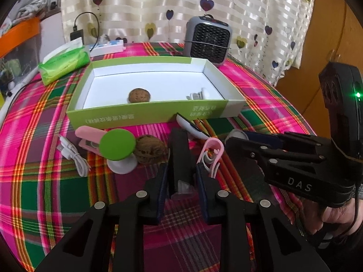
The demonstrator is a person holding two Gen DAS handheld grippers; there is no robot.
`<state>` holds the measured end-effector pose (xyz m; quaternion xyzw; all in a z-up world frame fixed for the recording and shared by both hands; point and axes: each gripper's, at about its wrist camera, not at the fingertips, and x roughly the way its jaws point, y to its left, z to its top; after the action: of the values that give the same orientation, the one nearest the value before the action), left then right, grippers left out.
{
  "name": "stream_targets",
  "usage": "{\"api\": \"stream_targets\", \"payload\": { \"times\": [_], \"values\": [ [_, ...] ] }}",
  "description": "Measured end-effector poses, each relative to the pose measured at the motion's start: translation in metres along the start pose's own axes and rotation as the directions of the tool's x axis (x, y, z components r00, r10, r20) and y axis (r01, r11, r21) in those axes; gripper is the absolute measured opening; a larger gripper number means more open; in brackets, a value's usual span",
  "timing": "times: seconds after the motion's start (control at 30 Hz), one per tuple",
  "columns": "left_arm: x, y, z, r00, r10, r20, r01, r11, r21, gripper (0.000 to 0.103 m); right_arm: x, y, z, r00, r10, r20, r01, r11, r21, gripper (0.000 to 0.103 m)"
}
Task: Organize objects
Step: 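Grasp the black rectangular stick with the left tool while the right grasps the frosted jar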
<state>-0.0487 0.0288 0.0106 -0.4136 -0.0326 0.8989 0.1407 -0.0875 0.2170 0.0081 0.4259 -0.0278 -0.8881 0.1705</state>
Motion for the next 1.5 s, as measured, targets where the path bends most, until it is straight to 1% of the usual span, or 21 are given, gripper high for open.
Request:
{"api": "stream_targets", "payload": {
  "times": [0.17,0.43,0.6,0.73,0.8,1.17,1.4,1.5],
  "values": [
    [-0.002,0.006,0.001,1.000,0.002,0.006,-0.002,1.000,-0.021,0.022,0.000,0.000,0.000,1.000,0.006,-0.001,-0.006,1.000,0.004,0.030],
    [0.005,0.000,0.005,1.000,0.020,-0.005,-0.020,1.000,0.014,0.022,0.001,0.000,-0.001,1.000,0.002,-0.002,-0.002,1.000,0.002,0.031],
    [0.009,0.002,0.009,0.999,0.036,-0.006,-0.036,0.999,0.003,0.022,0.001,0.001,-0.001,1.000,0.002,-0.002,-0.002,1.000,0.001,0.031],
    [0.012,-0.001,0.009,0.999,0.050,-0.006,-0.050,0.999,0.017,0.023,0.000,0.000,-0.001,1.000,0.002,-0.001,-0.002,1.000,0.002,0.031],
    [0.011,-0.001,0.008,0.999,0.044,-0.005,-0.044,0.999,0.017,0.023,0.000,0.000,-0.001,1.000,0.004,0.000,-0.004,1.000,0.004,0.031],
    [-0.006,-0.001,-0.005,0.999,0.048,0.016,-0.048,0.999,0.013,0.022,-0.007,0.008,-0.007,1.000,-0.011,0.010,0.011,1.000,-0.029,0.030],
    [-0.014,-0.002,-0.016,0.999,0.036,0.000,-0.036,0.999,0.025,0.022,-0.010,0.010,-0.015,1.000,-0.007,-0.007,0.007,0.999,-0.044,0.030],
    [-0.012,-0.004,-0.015,0.999,0.046,-0.009,-0.045,0.998,0.035,0.022,-0.010,0.010,-0.015,1.000,-0.003,-0.013,0.002,0.999,-0.042,0.031]
  ]
}}
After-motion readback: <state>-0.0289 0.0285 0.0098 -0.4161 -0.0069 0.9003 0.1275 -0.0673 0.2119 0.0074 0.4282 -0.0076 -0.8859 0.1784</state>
